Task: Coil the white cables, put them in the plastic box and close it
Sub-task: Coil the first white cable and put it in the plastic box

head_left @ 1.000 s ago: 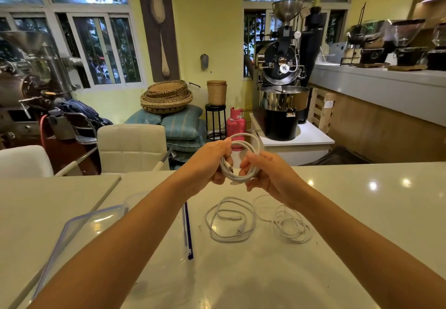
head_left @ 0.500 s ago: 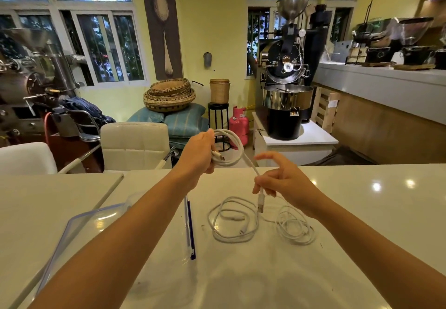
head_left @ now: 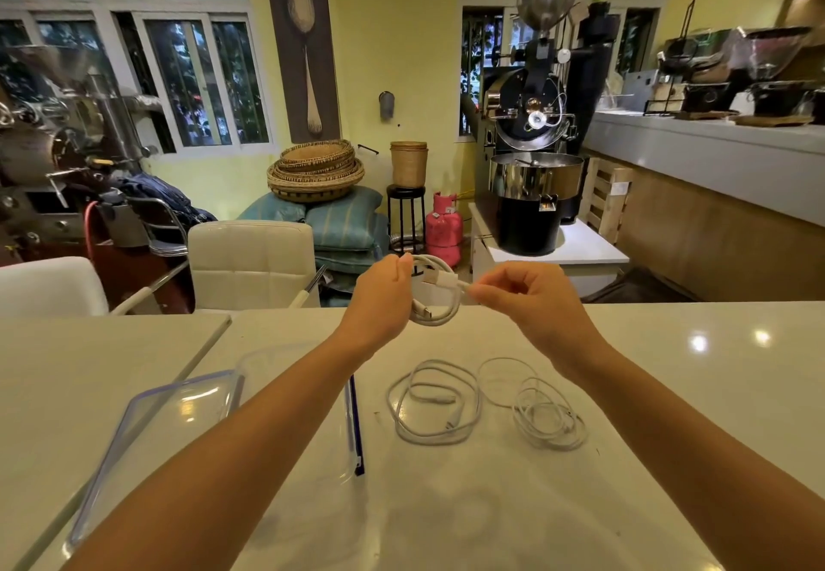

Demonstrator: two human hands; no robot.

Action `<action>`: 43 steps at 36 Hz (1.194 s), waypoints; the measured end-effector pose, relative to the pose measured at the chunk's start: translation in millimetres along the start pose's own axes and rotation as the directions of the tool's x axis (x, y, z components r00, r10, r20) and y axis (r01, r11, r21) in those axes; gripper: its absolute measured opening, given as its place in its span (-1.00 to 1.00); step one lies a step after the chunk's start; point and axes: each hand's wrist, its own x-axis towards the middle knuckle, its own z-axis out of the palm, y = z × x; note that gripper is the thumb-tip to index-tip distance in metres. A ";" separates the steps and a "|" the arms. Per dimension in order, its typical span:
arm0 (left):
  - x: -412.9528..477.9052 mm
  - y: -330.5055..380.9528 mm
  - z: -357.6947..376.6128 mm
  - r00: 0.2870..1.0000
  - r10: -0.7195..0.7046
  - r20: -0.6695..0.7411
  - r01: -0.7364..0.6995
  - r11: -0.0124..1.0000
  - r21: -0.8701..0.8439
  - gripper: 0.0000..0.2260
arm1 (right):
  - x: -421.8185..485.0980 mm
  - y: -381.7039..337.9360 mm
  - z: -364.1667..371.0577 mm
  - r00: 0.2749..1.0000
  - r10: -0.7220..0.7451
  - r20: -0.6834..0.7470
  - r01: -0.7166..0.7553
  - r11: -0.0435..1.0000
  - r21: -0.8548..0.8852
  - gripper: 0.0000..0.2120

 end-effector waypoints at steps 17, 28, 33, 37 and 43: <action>0.0 5.3 -6.2 0.997 0.067 0.023 -0.069 0.996 0.063 -0.68 | 10.8 3.0 13.7 0.989 0.136 0.060 -0.124 0.976 -0.178 -0.86; -2.6 4.8 0.6 0.985 0.164 0.052 -0.172 0.955 0.242 -0.69 | 7.0 10.4 27.8 0.996 0.081 0.042 -0.072 0.982 -0.177 -0.88; -4.9 5.0 -1.5 0.973 0.227 0.040 -0.229 0.931 0.284 -0.72 | 8.6 8.5 28.0 0.997 0.058 0.054 -0.050 0.990 -0.133 -0.74; -2.5 4.9 -2.8 0.978 0.197 0.070 -0.208 0.951 0.228 -0.71 | 8.2 8.4 28.7 0.993 0.043 0.112 -0.030 0.993 -0.112 -0.86; -2.9 5.8 -3.8 0.984 0.134 0.114 -0.143 0.987 0.071 -0.68 | 13.9 12.3 31.1 0.990 0.009 0.140 0.035 0.951 -0.307 -0.85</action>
